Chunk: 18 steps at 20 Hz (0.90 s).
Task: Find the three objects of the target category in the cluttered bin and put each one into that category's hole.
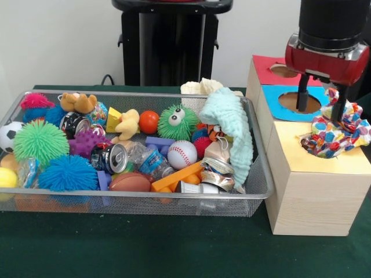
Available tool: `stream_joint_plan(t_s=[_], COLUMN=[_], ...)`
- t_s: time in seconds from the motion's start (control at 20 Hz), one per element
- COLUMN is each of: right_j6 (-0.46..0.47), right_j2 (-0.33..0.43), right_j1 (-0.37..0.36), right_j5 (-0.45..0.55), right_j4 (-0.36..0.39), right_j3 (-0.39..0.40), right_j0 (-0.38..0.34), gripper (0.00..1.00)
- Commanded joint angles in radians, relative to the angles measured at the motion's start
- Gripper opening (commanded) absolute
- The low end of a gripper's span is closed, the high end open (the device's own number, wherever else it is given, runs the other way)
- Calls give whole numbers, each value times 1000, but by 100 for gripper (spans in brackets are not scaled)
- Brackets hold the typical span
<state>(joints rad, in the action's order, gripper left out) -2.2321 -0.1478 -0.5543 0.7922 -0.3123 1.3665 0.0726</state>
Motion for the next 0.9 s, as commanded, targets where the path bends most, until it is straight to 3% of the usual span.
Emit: stream_joint_plan(t_s=[0.05, 0.4, 0.9], right_j6=[-30, 63, 127], right_j2=[34, 7, 54], right_j1=[35, 16, 24], right_j5=[73, 93, 77], right_j4=[64, 164, 277], right_j3=[63, 65, 72], right_j0=[-58, -112, -207], gripper=[100, 100, 100])
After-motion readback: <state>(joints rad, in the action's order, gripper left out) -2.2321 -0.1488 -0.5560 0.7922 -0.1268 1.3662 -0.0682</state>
